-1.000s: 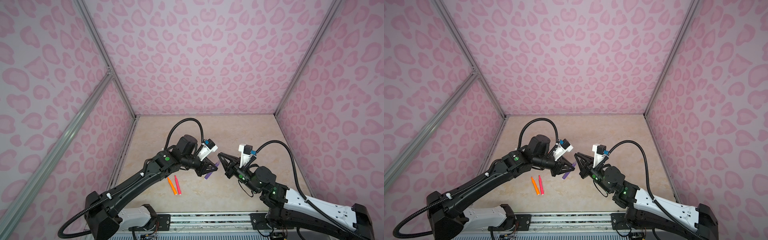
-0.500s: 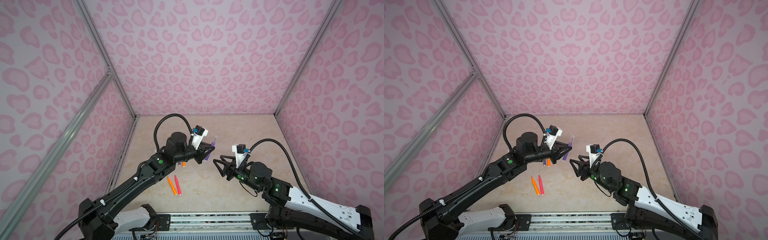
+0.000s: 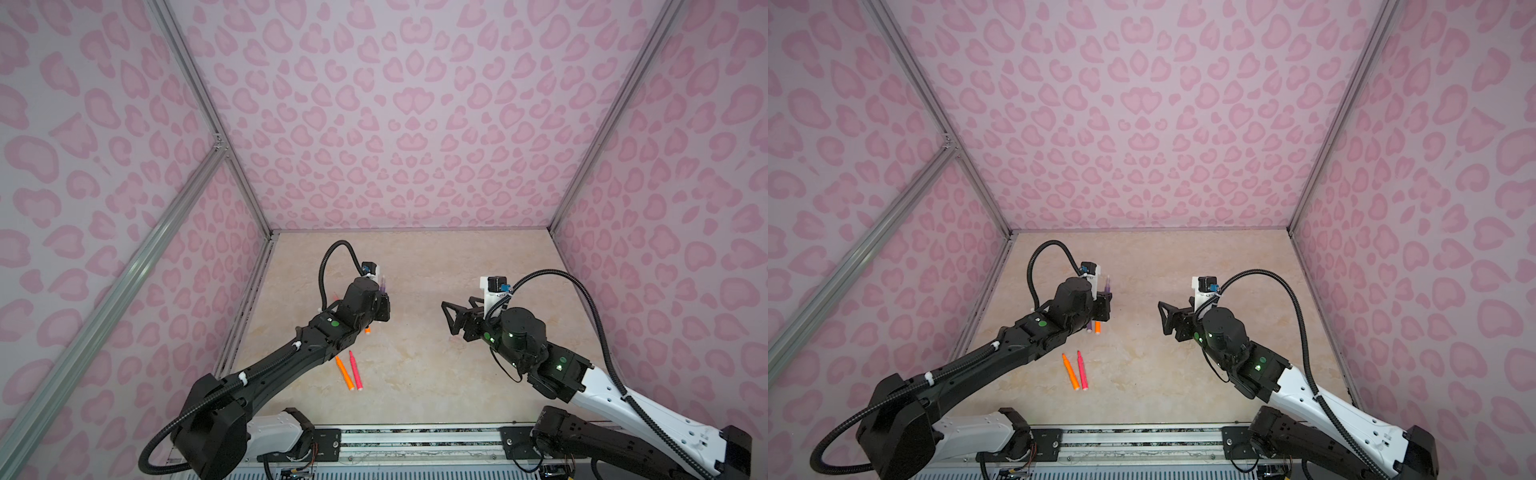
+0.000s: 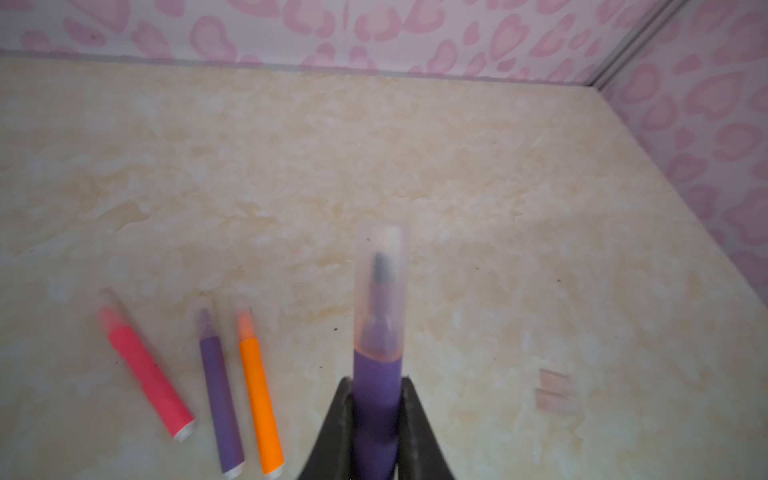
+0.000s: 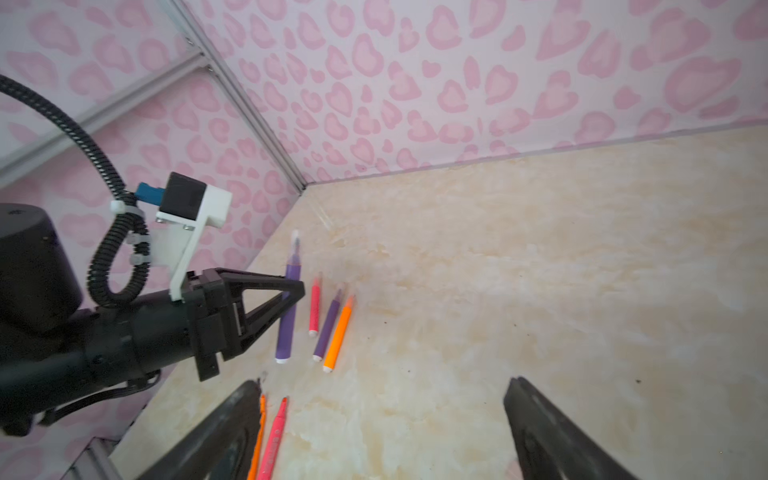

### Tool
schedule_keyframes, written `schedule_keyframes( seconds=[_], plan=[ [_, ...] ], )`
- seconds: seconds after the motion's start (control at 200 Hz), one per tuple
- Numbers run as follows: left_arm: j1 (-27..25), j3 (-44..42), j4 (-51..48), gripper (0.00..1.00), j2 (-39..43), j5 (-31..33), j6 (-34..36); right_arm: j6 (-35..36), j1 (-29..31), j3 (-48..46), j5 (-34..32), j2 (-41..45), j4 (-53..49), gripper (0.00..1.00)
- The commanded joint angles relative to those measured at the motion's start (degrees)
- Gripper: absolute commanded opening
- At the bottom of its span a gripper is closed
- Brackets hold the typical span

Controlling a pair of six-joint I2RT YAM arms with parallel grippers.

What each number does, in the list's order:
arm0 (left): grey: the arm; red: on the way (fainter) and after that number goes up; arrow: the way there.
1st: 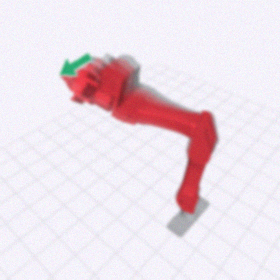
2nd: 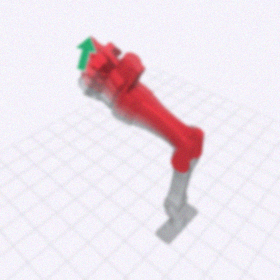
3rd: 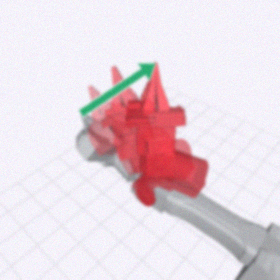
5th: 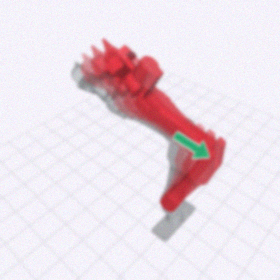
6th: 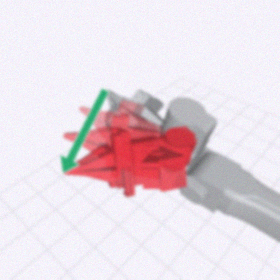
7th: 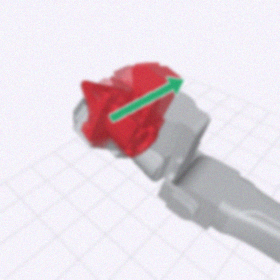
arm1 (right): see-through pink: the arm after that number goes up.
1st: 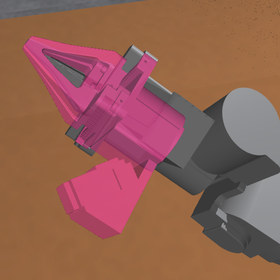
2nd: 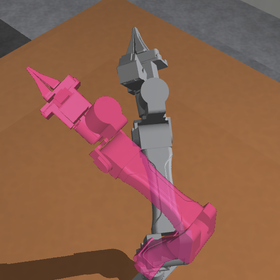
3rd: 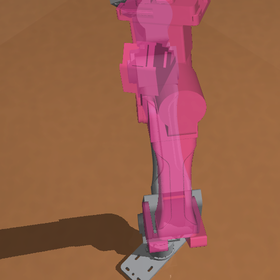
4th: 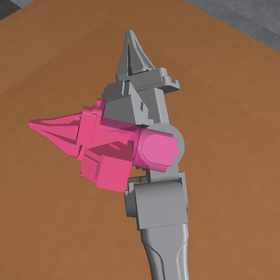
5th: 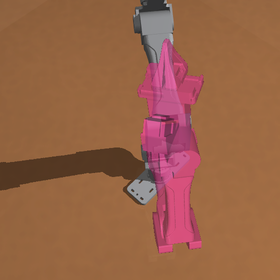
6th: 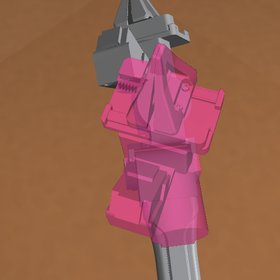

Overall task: Insert the pens into the pen caps
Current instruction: 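Lower the capped purple highlighter with the left gripper beside the other pens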

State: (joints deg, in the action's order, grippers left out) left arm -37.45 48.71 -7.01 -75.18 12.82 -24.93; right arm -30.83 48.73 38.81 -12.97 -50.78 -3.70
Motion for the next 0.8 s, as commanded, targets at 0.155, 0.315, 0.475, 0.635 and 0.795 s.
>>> schedule_keyframes(
  seconds=[0.155, 0.315, 0.475, 0.635, 0.795],
  plan=[
    [1.72, 9.53, -11.16, 0.04, -16.09, 5.74, -3.80, 0.07, -2.41, -1.78, -9.12, -9.62, 0.22, 0.91],
    [2.44, 13.35, -13.73, 0.04, -23.66, 3.54, -4.67, 0.85, -2.45, 0.70, -6.72, -11.94, -2.72, 0.91],
    [4.21, 15.39, -16.10, 0.03, -28.67, 1.25, -5.56, -0.01, -2.42, -0.75, -7.95, -11.96, -1.14, 0.92],
    [5.56, 16.28, -16.87, 0.03, -31.02, -1.29, -5.06, -0.02, -2.42, -1.35, -7.98, -10.19, -1.09, 0.93],
    [6.33, 17.59, -17.88, 0.03, -32.99, -3.57, -4.78, -0.45, -2.52, -1.65, -8.10, -10.00, -1.04, 0.94]
  ],
)
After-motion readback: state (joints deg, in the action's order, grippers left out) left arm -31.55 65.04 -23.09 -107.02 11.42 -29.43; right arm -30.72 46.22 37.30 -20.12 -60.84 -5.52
